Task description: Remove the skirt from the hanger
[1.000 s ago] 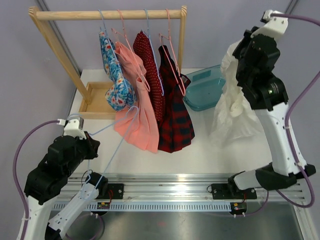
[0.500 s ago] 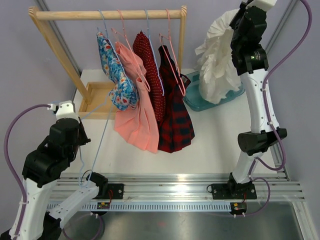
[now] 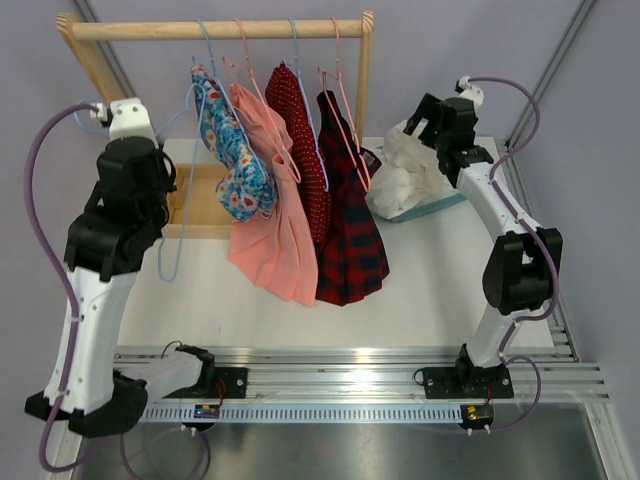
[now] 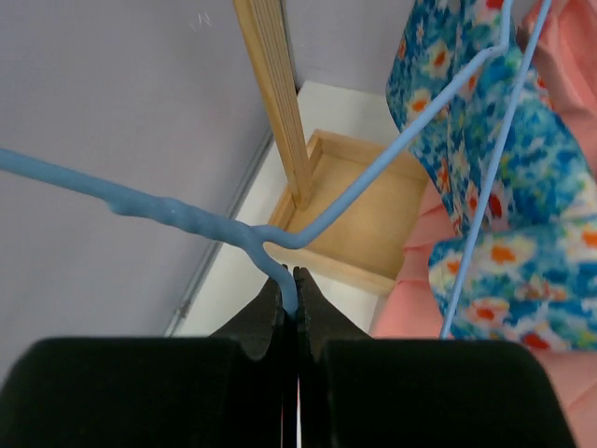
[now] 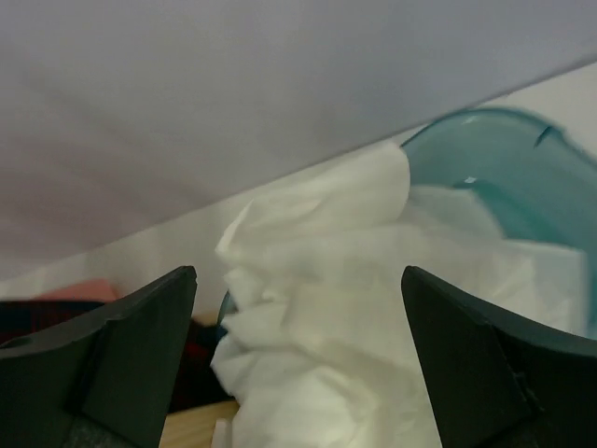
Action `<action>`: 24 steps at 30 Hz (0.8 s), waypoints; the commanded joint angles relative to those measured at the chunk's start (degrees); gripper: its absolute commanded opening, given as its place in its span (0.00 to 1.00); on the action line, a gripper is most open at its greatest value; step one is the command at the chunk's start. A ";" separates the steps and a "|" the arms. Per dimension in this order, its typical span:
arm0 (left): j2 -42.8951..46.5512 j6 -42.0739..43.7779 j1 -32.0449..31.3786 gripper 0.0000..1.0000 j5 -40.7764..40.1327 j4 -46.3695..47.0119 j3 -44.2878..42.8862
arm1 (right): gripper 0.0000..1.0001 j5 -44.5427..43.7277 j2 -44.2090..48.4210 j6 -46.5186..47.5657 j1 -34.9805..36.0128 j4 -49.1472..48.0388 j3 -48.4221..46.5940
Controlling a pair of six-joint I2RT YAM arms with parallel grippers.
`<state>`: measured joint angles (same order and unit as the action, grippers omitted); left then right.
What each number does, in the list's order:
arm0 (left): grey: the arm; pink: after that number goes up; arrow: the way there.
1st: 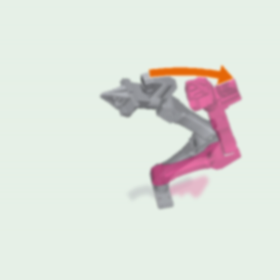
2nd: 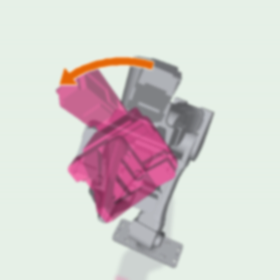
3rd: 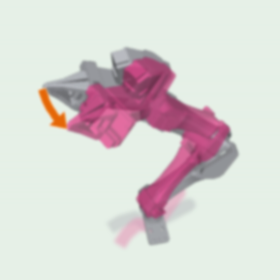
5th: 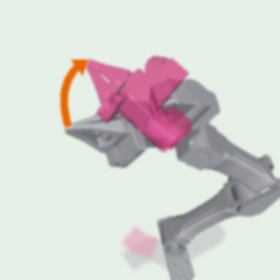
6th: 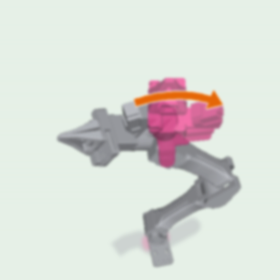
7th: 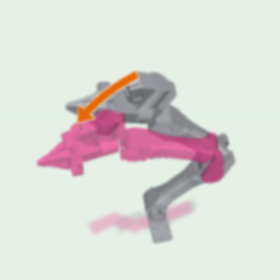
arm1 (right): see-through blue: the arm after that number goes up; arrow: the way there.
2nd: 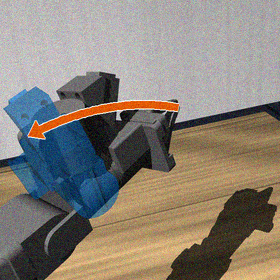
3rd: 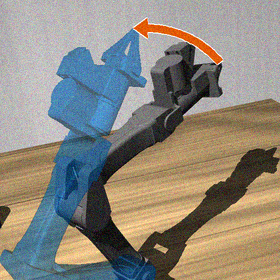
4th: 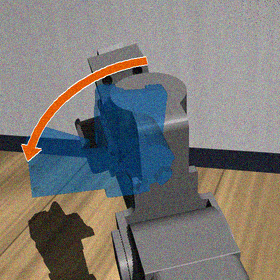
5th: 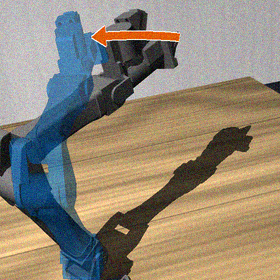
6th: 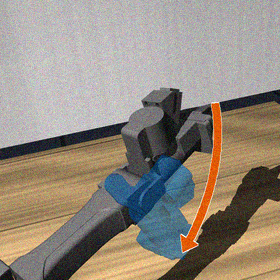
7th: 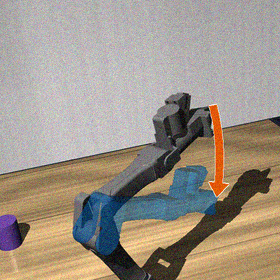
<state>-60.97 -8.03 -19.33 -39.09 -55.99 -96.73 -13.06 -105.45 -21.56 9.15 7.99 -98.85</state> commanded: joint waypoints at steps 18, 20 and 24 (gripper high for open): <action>-37.81 18.06 9.66 0.00 -5.30 19.59 -37.91 | 1.00 30.37 37.06 -13.42 0.52 -12.12 50.33; -40.27 18.31 9.66 0.00 -4.15 20.91 -38.97 | 0.99 30.29 40.22 -13.16 0.52 -10.29 50.77; -45.19 16.57 11.50 0.01 -0.91 20.04 -42.75 | 1.00 29.85 45.76 -12.54 0.52 -5.98 51.65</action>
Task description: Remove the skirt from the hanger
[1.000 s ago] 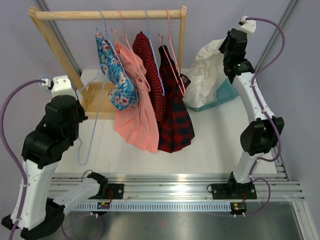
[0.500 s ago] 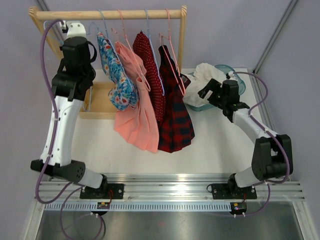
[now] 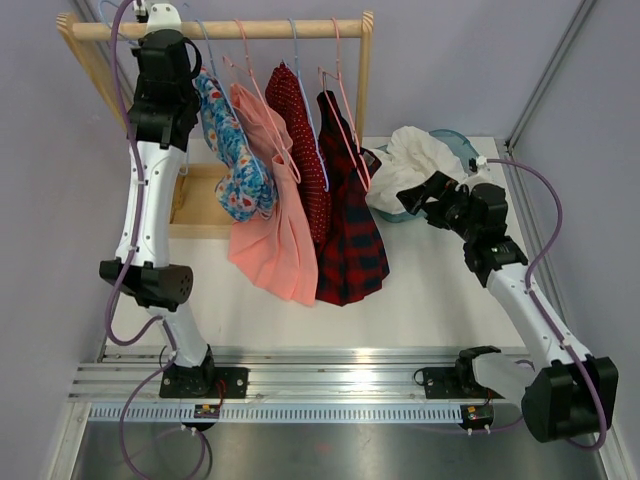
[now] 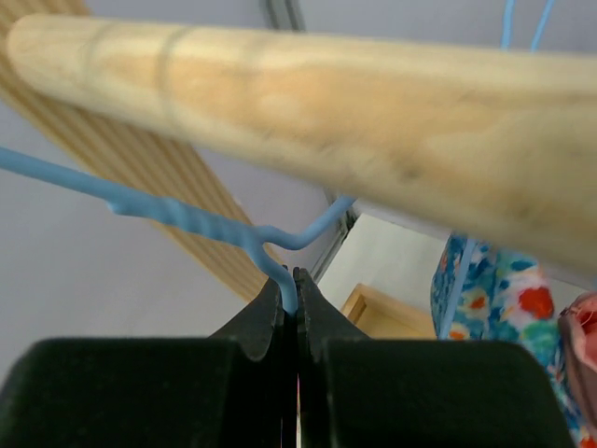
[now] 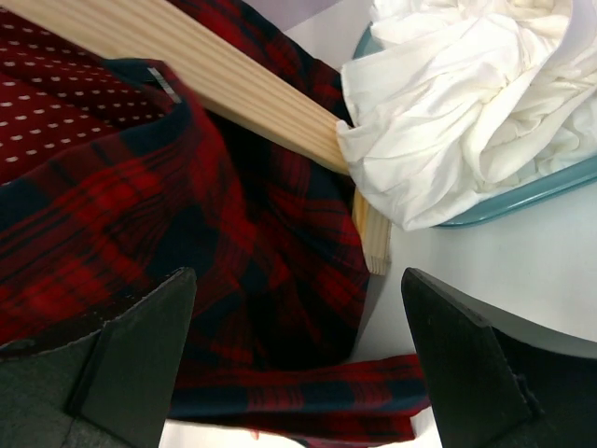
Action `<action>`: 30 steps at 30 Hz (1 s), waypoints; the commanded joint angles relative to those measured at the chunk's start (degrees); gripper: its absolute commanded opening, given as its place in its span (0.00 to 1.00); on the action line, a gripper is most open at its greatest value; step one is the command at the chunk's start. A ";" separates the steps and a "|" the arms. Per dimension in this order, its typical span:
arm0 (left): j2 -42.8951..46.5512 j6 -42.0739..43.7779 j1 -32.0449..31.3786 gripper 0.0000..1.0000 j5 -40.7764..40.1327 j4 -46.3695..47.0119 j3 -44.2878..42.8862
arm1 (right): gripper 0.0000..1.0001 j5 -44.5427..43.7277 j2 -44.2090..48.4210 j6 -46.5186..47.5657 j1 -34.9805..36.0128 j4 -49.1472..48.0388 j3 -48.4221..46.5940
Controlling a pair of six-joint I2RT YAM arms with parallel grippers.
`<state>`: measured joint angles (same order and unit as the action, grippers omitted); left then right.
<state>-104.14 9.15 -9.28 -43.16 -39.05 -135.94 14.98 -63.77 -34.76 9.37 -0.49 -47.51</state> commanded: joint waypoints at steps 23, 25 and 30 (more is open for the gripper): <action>5.42 -13.80 9.10 0.56 16.61 -3.92 7.27 | 1.00 1.45 14.02 2.86 0.39 10.07 1.89; 7.27 -14.59 8.67 0.70 16.70 -4.72 8.05 | 1.00 1.54 15.25 2.95 0.39 10.86 2.15; 11.85 -12.14 0.59 0.79 12.42 -7.27 8.94 | 0.99 1.63 18.41 3.30 0.39 12.79 2.85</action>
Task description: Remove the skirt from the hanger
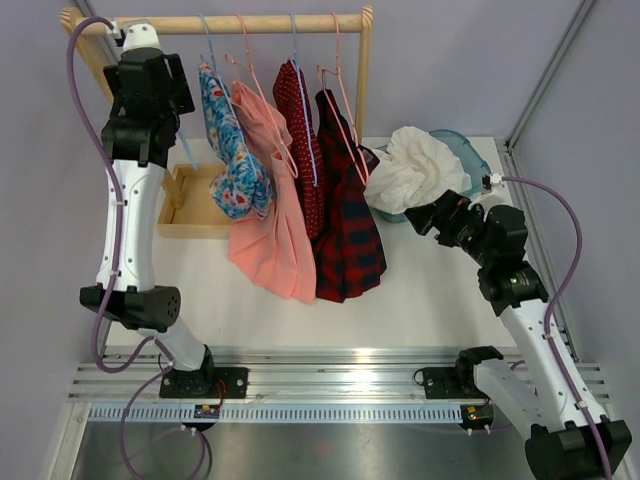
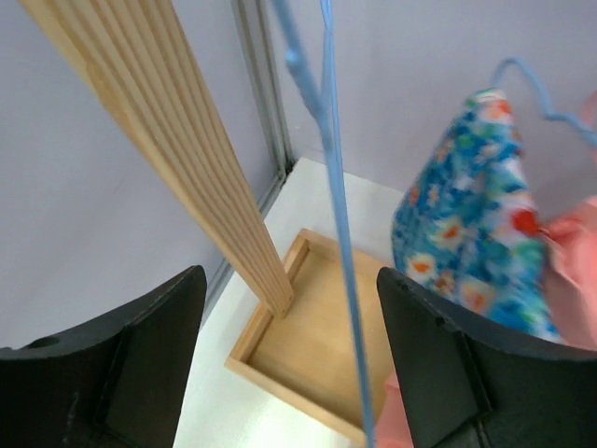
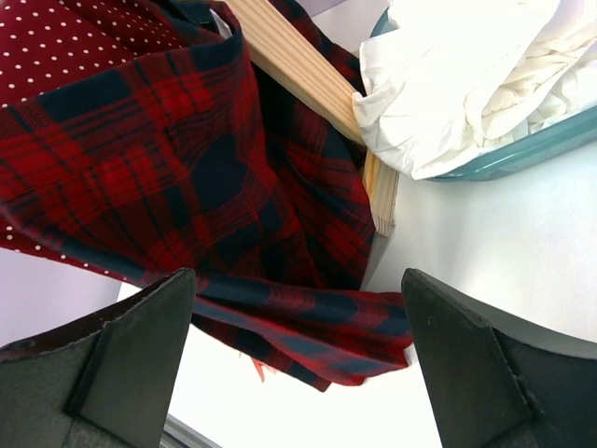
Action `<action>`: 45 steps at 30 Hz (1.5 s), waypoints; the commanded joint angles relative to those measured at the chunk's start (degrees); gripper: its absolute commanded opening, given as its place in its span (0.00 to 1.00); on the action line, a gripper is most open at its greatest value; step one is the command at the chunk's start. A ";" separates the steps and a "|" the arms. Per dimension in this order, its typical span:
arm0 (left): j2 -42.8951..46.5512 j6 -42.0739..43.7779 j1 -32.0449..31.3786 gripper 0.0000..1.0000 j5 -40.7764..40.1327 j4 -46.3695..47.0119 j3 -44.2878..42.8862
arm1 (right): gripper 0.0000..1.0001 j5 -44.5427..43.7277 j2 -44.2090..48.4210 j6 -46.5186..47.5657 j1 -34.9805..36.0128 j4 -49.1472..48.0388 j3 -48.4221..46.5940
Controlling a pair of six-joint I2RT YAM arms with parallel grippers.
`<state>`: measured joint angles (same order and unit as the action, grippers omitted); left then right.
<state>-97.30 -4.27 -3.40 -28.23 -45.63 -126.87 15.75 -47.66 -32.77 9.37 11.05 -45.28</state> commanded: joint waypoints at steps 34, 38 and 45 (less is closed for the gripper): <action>12.74 -10.58 -21.03 0.73 -1.92 3.43 10.85 | 0.99 -0.81 14.44 4.47 0.30 11.98 2.56; 11.88 -9.70 -21.03 0.75 -2.01 4.58 10.86 | 0.99 -0.89 14.70 4.47 0.30 11.98 2.74; 5.21 -8.74 -21.03 0.75 -3.23 5.81 7.61 | 0.99 -1.33 15.40 4.47 0.30 12.68 2.74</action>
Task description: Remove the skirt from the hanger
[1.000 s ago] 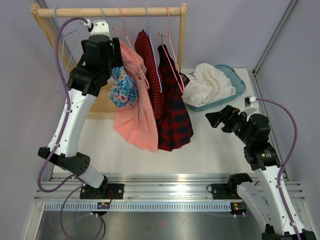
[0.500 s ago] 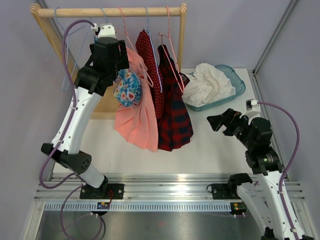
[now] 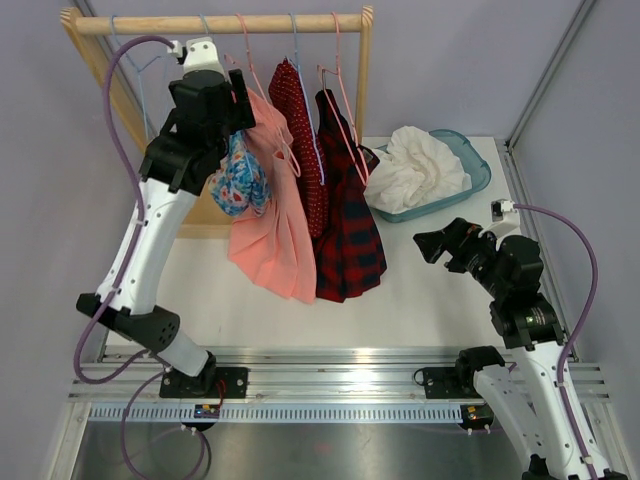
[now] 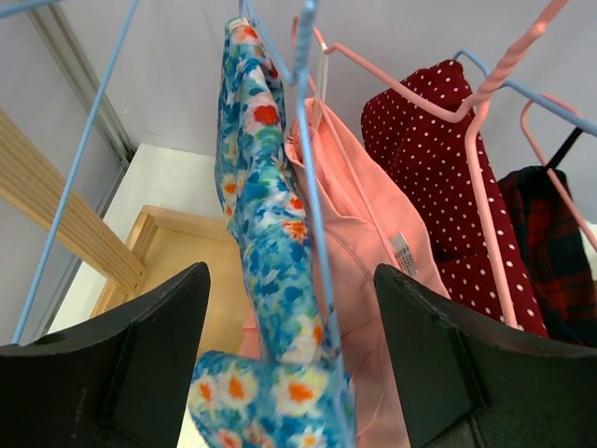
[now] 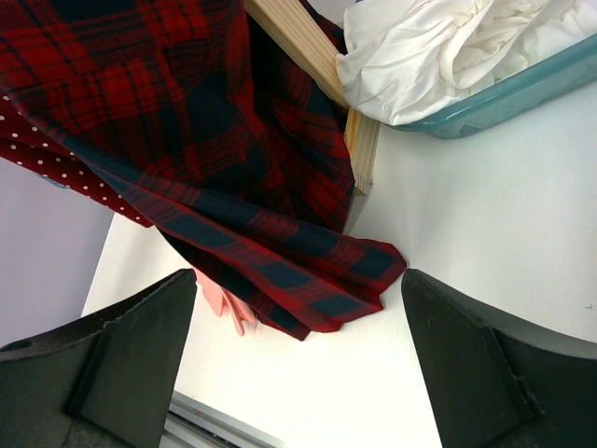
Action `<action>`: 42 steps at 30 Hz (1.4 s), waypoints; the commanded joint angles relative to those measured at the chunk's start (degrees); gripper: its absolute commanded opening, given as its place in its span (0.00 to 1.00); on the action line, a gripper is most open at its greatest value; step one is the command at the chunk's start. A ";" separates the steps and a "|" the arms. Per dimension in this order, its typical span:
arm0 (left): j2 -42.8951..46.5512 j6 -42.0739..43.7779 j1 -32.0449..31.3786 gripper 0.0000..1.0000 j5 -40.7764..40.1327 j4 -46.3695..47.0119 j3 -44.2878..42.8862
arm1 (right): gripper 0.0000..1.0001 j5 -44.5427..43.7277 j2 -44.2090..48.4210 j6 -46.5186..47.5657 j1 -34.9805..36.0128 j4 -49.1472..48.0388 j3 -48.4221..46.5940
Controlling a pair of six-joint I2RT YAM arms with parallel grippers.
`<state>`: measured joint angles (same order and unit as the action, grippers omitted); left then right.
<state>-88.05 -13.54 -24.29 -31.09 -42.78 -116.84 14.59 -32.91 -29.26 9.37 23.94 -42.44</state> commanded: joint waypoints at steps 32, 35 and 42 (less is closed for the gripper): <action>6.48 2.82 -2.34 0.00 -6.80 -8.37 -12.46 | 0.99 19.43 -13.04 -1.51 2.49 -11.29 -25.57; 8.51 1.06 -2.51 0.00 -6.00 -8.37 -8.42 | 0.99 12.34 -17.79 6.29 13.71 -5.77 -35.03; 10.09 -1.84 -3.65 0.00 -4.77 -9.24 -4.81 | 0.99 -19.78 -38.00 23.01 52.93 3.15 -53.01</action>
<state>-78.32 -13.34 -27.29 -36.84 -54.65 -122.21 7.62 -67.18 -14.39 55.68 23.70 -92.84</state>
